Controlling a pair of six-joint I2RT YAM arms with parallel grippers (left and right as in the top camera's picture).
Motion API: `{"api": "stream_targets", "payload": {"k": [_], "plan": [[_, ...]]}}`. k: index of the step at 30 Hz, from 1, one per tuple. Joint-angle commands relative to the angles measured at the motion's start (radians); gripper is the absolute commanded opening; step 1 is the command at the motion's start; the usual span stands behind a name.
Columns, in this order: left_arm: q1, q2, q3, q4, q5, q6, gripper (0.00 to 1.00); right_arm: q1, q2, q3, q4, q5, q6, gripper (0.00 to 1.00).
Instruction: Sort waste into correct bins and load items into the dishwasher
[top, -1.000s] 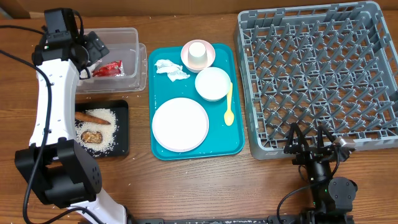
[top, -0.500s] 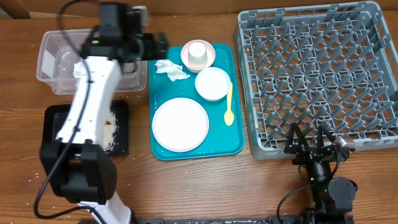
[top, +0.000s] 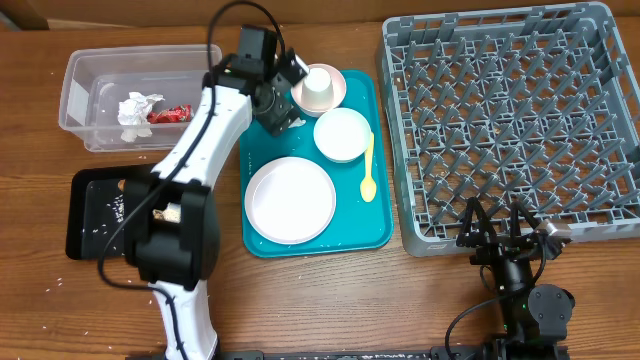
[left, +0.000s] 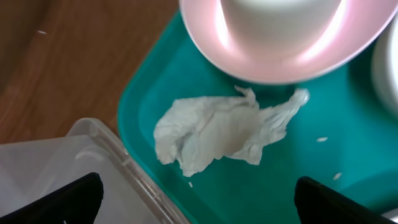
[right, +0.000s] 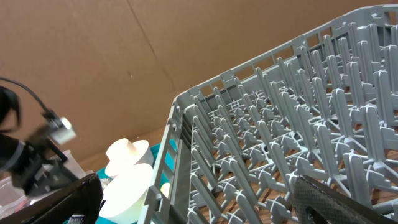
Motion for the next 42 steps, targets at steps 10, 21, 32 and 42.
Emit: {"api": "stream_targets", "payload": {"k": [10, 21, 32, 42], "plan": [[0.000, 0.174, 0.013, 0.057, -0.051, 0.165, 0.86, 0.000, -0.007, -0.010, 0.005, 0.006, 0.002, 1.00], [-0.003, 0.192, 0.013, 0.147, -0.074, 0.150, 0.35, 0.000, -0.007, -0.010, 0.005, 0.006, 0.002, 1.00], [-0.010, 0.108, 0.013, 0.139, -0.077, -0.007, 0.04, 0.000, -0.007, -0.010, 0.005, 0.006, 0.002, 1.00], [0.008, -0.108, 0.013, 0.139, -0.047, -0.220, 0.04, 0.000, -0.007, -0.010, 0.005, 0.006, 0.002, 1.00]]}}
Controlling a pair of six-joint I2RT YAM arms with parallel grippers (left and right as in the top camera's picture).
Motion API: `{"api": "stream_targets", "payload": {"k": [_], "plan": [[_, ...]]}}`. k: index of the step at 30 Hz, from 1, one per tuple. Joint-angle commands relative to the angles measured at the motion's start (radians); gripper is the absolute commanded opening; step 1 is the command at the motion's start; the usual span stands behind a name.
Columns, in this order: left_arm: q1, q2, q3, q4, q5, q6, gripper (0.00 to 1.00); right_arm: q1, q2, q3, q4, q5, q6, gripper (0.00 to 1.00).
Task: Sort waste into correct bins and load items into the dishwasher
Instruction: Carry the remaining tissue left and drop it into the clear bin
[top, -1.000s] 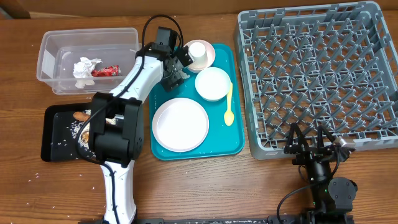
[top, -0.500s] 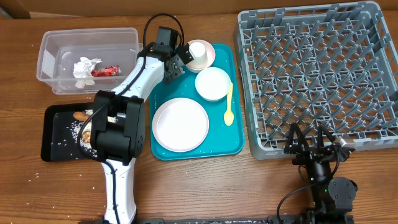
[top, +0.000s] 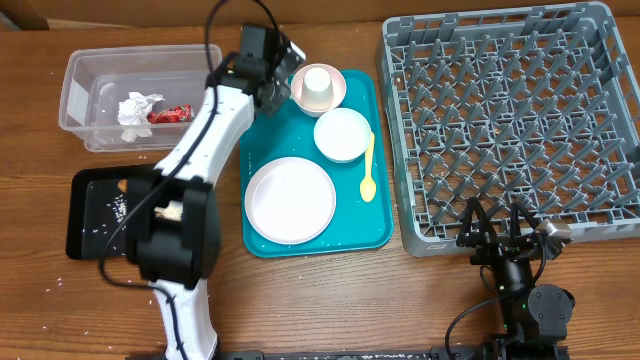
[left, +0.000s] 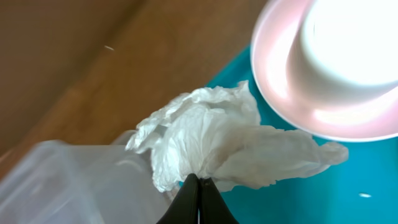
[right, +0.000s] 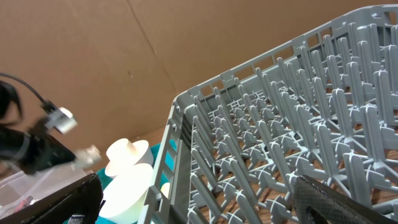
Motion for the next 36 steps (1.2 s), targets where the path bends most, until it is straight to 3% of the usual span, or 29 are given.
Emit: {"api": "stream_targets", "payload": {"k": [1, 5, 10, 15, 16, 17, 18, 23, 31, 33, 35, 36], "plan": [[0.008, -0.093, 0.010, 0.002, 0.018, -0.115, 0.04, 0.000, -0.007, -0.010, 0.005, 0.006, 0.002, 1.00], [0.029, -0.162, 0.010, 0.003, 0.006, -0.246, 0.04, 0.000, -0.007, -0.010, 0.005, 0.006, 0.002, 1.00], [0.131, -0.241, 0.010, -0.035, -0.081, -0.526, 0.04, 0.000, -0.007, -0.010, 0.004, 0.006, 0.002, 1.00], [0.287, -0.230, 0.010, -0.113, -0.080, -0.663, 0.05, 0.001, -0.007, -0.010, 0.004, 0.006, 0.002, 1.00], [0.312, -0.226, 0.010, -0.123, -0.080, -0.688, 0.10, 0.001, -0.007, -0.010, 0.005, 0.006, 0.002, 1.00], [0.338, -0.222, 0.010, -0.132, -0.079, -0.718, 0.47, 0.000, -0.007, -0.010, 0.005, 0.006, 0.002, 1.00], [0.369, -0.220, 0.010, -0.145, -0.079, -0.766, 1.00, 0.000, -0.007, -0.010, 0.005, 0.006, 0.002, 1.00], [0.401, -0.220, 0.010, -0.193, -0.010, -0.791, 1.00, 0.000, -0.007, -0.010, 0.005, 0.006, 0.002, 1.00], [0.397, -0.220, 0.010, -0.225, 0.338, -0.826, 1.00, 0.001, -0.007, -0.010, 0.004, 0.006, 0.002, 1.00], [0.397, -0.220, 0.010, -0.214, 0.306, -0.827, 1.00, 0.000, -0.007, -0.010, 0.005, 0.006, 0.002, 1.00], [0.408, -0.220, 0.010, -0.224, 0.172, -0.858, 1.00, 0.000, -0.007, -0.010, 0.005, 0.006, 0.002, 1.00], [0.432, -0.220, 0.010, -0.248, 0.072, -1.017, 1.00, 0.000, -0.007, -0.010, 0.005, 0.006, 0.002, 1.00]]}}
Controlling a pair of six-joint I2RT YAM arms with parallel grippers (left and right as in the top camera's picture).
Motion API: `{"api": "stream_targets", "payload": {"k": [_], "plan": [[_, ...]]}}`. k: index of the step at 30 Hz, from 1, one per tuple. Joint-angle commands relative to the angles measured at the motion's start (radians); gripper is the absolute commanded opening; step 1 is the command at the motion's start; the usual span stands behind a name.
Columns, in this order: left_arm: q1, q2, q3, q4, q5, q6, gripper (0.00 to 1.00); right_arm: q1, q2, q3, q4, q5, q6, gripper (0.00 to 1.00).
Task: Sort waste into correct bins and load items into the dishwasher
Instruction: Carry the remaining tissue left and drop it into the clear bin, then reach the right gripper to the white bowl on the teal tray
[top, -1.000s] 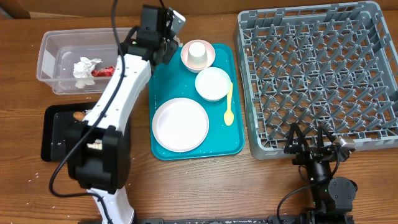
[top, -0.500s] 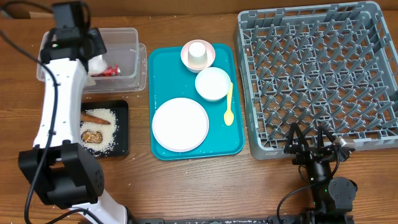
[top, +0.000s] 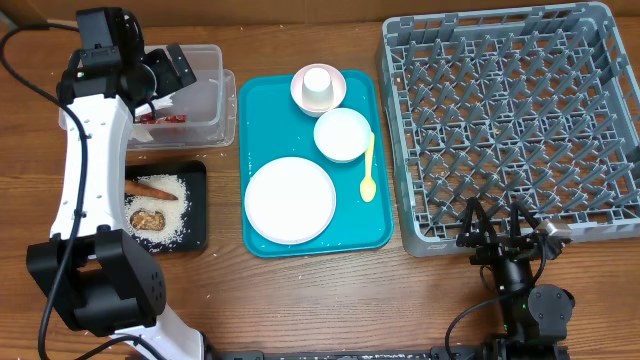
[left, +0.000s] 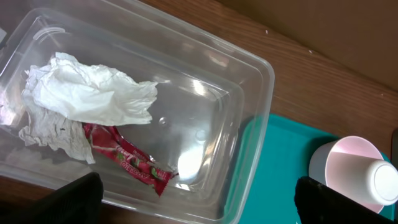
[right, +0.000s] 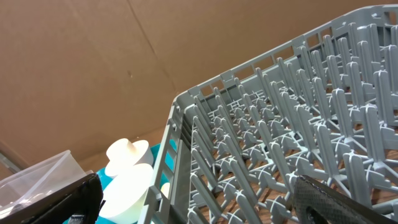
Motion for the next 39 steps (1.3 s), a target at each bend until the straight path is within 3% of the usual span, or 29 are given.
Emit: {"api": "stream_targets", "payload": {"k": [1, 4, 13, 15, 19, 22, 28, 30, 32, 39], "plan": [[0.043, 0.001, 0.009, -0.042, -0.181, -0.292, 1.00, 0.001, -0.007, -0.010, 0.005, 0.006, 0.002, 1.00], [0.114, 0.002, 0.009, -0.082, -0.080, -0.526, 1.00, 0.001, -0.007, -0.010, 0.005, 0.006, 0.002, 1.00], [0.169, 0.002, 0.009, -0.156, -0.077, -0.474, 1.00, 0.001, -0.007, -0.010, 0.015, 0.010, 0.014, 1.00], [0.169, 0.002, 0.009, -0.156, -0.077, -0.474, 1.00, 0.001, -0.007, -0.010, 0.086, -0.073, 0.160, 1.00], [0.169, 0.002, 0.009, -0.156, -0.077, -0.474, 1.00, 0.001, -0.007, -0.010, 0.107, -0.375, 0.629, 1.00], [0.169, 0.002, 0.009, -0.156, -0.077, -0.474, 1.00, 0.001, -0.007, -0.010, 0.126, -0.392, 0.837, 1.00], [0.169, 0.002, 0.009, -0.156, -0.077, -0.474, 1.00, -0.001, -0.007, 0.008, 0.464, -0.457, 0.808, 1.00], [0.169, 0.002, 0.009, -0.156, -0.077, -0.474, 1.00, -0.002, -0.006, 0.062, 0.464, -0.419, 0.812, 1.00], [0.169, 0.002, 0.009, -0.156, -0.077, -0.474, 1.00, -0.002, 0.007, 0.136, 0.433, -0.386, 0.787, 1.00], [0.169, 0.002, 0.009, -0.156, -0.077, -0.474, 1.00, -0.002, 0.277, 0.563, 0.034, -0.389, 0.284, 1.00]]}}
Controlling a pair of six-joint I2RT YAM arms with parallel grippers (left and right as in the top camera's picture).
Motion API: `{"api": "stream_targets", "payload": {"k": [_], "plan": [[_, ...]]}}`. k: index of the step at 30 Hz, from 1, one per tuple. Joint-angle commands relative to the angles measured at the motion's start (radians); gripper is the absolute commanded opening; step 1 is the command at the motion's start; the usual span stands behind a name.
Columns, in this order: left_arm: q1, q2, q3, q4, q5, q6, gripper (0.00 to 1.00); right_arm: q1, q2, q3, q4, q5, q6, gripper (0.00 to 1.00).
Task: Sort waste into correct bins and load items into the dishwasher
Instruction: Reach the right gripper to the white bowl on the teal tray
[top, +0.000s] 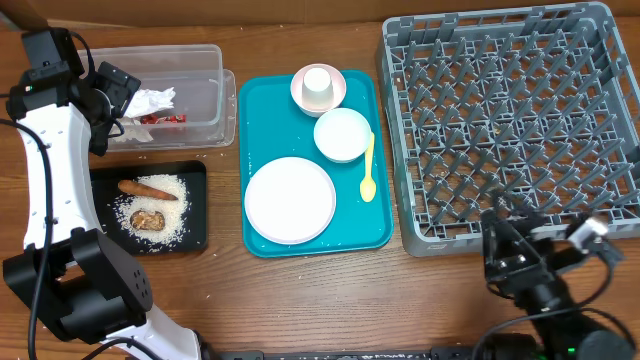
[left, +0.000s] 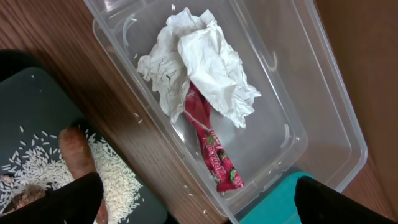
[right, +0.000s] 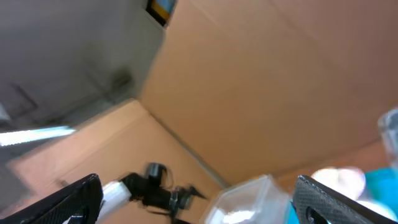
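Note:
The clear bin (top: 190, 95) at the back left holds crumpled white tissues (left: 202, 65) and a red wrapper (left: 211, 152). My left gripper (top: 110, 105) hovers open and empty over the bin's left end and near rim. On the teal tray (top: 380, 235) stand a pink bowl with a white cup (top: 318, 87) in it, a white bowl (top: 342, 134), a white plate (top: 290, 200) and a yellow spoon (top: 368, 168). The grey dish rack (top: 510, 120) is empty. My right gripper (top: 505, 245) sits open at the rack's near edge, its camera tilted up and blurred.
A black tray (top: 195, 235) with rice and food scraps lies in front of the clear bin. A brown cardboard wall (right: 267, 81) runs behind the table. In the right wrist view the left arm (right: 155, 190) and the clear bin (right: 249, 199) show small and blurred.
My left gripper has shifted left and nearer, from over the bin's middle to its left end, still open. The right arm has moved and tilted; its camera now faces the back wall instead of the rack.
My left gripper was open over a crumpled tissue on the teal tray beside the pink bowl. Then it was shut on the tissue, lifted. Then it was open over the clear bin with the tissue lying inside. Now it is at the bin's left end and the right arm has stirred.

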Motion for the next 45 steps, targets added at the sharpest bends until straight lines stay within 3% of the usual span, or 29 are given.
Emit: {"api": "stream_targets", "payload": {"k": [1, 8, 15, 21, 26, 29, 40, 45], "plan": [[-0.003, 0.002, 0.009, -0.002, -0.002, -0.009, 1.00, -0.002, 0.177, 0.216, -0.175, -0.001, -0.341, 1.00], [-0.003, 0.002, 0.009, -0.002, -0.002, -0.009, 1.00, 0.075, 0.801, 0.895, -0.858, -0.050, -0.787, 1.00], [-0.003, 0.002, 0.009, -0.002, -0.002, -0.009, 1.00, 0.328, 1.278, 1.354, -1.271, 0.270, -0.811, 1.00], [-0.003, 0.002, 0.009, -0.002, -0.003, -0.009, 1.00, 0.447, 1.504, 1.389, -1.239, 0.278, -0.800, 1.00], [-0.003, 0.002, 0.009, -0.002, -0.002, -0.009, 1.00, 0.462, 1.595, 1.386, -1.052, 0.154, -0.677, 1.00], [-0.003, 0.002, 0.009, -0.002, -0.002, -0.009, 1.00, 0.474, 1.636, 1.386, -1.006, 0.140, -0.678, 1.00], [-0.003, 0.002, 0.009, -0.002, -0.003, -0.009, 1.00, 0.569, 1.846, 1.386, -0.950, 0.403, -0.523, 0.96], [-0.003, 0.002, 0.009, -0.002, -0.003, -0.009, 1.00, 0.583, 1.910, 1.386, -0.907, 0.424, -0.521, 0.93]]}}
